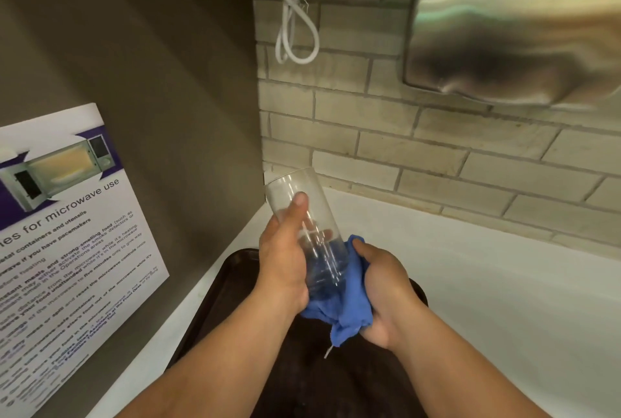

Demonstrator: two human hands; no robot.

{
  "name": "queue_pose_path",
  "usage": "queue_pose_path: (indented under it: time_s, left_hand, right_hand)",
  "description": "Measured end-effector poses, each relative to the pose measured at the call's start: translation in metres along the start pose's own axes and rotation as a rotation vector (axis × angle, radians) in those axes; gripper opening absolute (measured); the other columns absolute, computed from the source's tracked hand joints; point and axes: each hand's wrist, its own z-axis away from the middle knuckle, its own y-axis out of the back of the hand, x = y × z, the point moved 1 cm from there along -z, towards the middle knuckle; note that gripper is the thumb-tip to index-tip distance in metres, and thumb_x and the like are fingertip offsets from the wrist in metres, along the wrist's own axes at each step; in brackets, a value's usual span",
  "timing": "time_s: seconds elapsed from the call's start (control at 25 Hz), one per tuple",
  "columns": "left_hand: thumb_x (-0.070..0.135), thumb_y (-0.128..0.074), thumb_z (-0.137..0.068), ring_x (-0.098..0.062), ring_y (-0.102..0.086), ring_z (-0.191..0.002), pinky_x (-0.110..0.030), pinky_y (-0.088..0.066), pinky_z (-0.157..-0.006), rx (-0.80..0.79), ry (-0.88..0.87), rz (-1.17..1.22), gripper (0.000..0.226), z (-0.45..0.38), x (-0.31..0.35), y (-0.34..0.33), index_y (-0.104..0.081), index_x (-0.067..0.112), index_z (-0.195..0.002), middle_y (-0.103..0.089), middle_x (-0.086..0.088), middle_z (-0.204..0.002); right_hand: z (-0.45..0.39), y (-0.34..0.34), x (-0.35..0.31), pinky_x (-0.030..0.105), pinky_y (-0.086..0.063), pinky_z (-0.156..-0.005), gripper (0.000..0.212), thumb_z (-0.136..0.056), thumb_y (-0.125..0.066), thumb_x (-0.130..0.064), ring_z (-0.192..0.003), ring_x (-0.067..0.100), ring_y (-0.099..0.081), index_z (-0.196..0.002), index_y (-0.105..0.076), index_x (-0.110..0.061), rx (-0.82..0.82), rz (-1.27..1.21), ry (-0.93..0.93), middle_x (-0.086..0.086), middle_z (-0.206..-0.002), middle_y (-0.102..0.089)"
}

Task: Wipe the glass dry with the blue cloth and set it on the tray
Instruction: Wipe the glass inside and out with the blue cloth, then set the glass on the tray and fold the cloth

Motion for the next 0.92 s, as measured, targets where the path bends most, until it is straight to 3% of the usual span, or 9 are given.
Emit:
queue_pose_path:
  time_s: [0.12, 0.2, 0.36, 0.44, 0.56, 0.64, 0.72, 0.84, 0.92]
  left_hand:
    - [0.049, -0.091, -0.058, -0.023, -0.074, -0.074, -0.041, -0.063, -0.07, 0.002, -0.37, -0.288, 0.043, -0.01, 0.002, 0.013, -0.07, 0.031, -0.091, -0.069, -0.008, -0.09]
    - [0.048, -0.093, -0.058, -0.024, -0.073, -0.079, -0.047, -0.062, -0.076, 0.013, -0.41, -0.357, 0.039, -0.019, 0.002, 0.036, -0.069, 0.039, -0.088, -0.068, -0.006, -0.09]
    - [0.043, -0.095, -0.05, -0.029, -0.074, -0.094, -0.048, -0.061, -0.086, 0.039, -0.215, -0.503, 0.051, -0.023, -0.026, 0.089, -0.069, 0.039, -0.093, -0.075, -0.007, -0.099]
    - [0.035, -0.095, -0.047, -0.032, -0.072, -0.095, -0.04, -0.059, -0.082, -0.048, -0.148, -0.546, 0.063, -0.019, -0.047, 0.109, -0.066, 0.024, -0.101, -0.073, -0.007, -0.098]
    - [0.02, -0.097, -0.044, -0.033, -0.069, -0.102, -0.029, -0.058, -0.079, -0.241, -0.05, -0.597, 0.074, -0.012, -0.055, 0.127, -0.059, 0.006, -0.107, -0.063, -0.01, -0.102]
    - [0.019, -0.097, -0.044, -0.021, -0.07, -0.116, -0.026, -0.055, -0.089, -0.416, 0.023, -0.678, 0.086, -0.01, -0.034, 0.123, -0.057, 0.007, -0.119, -0.063, -0.009, -0.119]
    - [0.031, -0.092, -0.051, -0.009, -0.065, -0.125, -0.019, -0.05, -0.097, -0.503, 0.024, -0.744, 0.093, -0.011, -0.004, 0.104, -0.054, 0.014, -0.134, -0.064, -0.01, -0.134]
    - [0.045, -0.078, -0.074, -0.015, -0.071, -0.117, -0.02, -0.052, -0.094, -0.494, -0.118, -0.74, 0.057, -0.018, 0.035, 0.044, -0.07, 0.014, -0.121, -0.077, -0.012, -0.123]
    - [0.026, -0.078, -0.09, -0.017, -0.075, -0.098, -0.029, -0.056, -0.092, -0.502, -0.202, -0.779, 0.022, -0.021, 0.046, 0.004, -0.077, 0.009, -0.105, -0.082, -0.008, -0.104]
  right_hand:
    - [-0.005, 0.013, 0.009, 0.048, -0.061, -0.087, 0.05, -0.09, -0.062, -0.044, -0.097, 0.039, -0.076, -0.1, -0.08, 0.002, -0.04, -0.071, -0.042, 0.025, -0.108, -0.077]
    - [-0.006, 0.025, 0.012, 0.051, -0.063, -0.078, 0.058, -0.079, -0.072, -0.045, -0.099, 0.043, -0.075, -0.107, -0.076, 0.006, -0.02, -0.094, -0.04, 0.029, -0.108, -0.076]
    - [-0.009, 0.044, -0.002, 0.046, -0.06, -0.076, 0.074, -0.067, -0.081, -0.048, -0.098, 0.041, -0.075, -0.117, -0.072, 0.005, -0.085, -0.2, 0.081, 0.029, -0.117, -0.073]
    - [-0.01, 0.043, -0.014, 0.045, -0.059, -0.082, 0.076, -0.06, -0.086, -0.045, -0.103, 0.037, -0.073, -0.119, -0.073, 0.001, -0.183, -0.216, 0.181, 0.025, -0.116, -0.074]
    - [-0.014, 0.039, -0.027, 0.043, -0.06, -0.078, 0.062, -0.053, -0.09, -0.04, -0.096, 0.035, -0.076, -0.101, -0.081, -0.003, -0.301, -0.218, 0.291, 0.022, -0.102, -0.077]
    - [-0.013, 0.038, -0.035, 0.042, -0.06, -0.074, 0.049, -0.06, -0.084, -0.04, -0.085, 0.035, -0.077, -0.092, -0.082, -0.002, -0.33, -0.206, 0.349, 0.023, -0.086, -0.077]
    - [-0.009, 0.035, -0.044, 0.041, -0.061, -0.073, 0.049, -0.064, -0.082, -0.042, -0.079, 0.035, -0.077, -0.089, -0.082, 0.0, -0.384, -0.176, 0.402, 0.024, -0.076, -0.076]
    - [-0.005, 0.025, -0.051, 0.042, -0.058, -0.088, 0.058, -0.065, -0.083, -0.045, -0.09, 0.038, -0.076, -0.089, -0.079, 0.008, -0.445, -0.109, 0.451, 0.029, -0.085, -0.075]
    - [-0.003, 0.021, -0.053, 0.048, -0.053, -0.097, 0.067, -0.067, -0.083, -0.042, -0.108, 0.042, -0.07, -0.106, -0.073, 0.011, -0.422, -0.121, 0.451, 0.034, -0.106, -0.071]
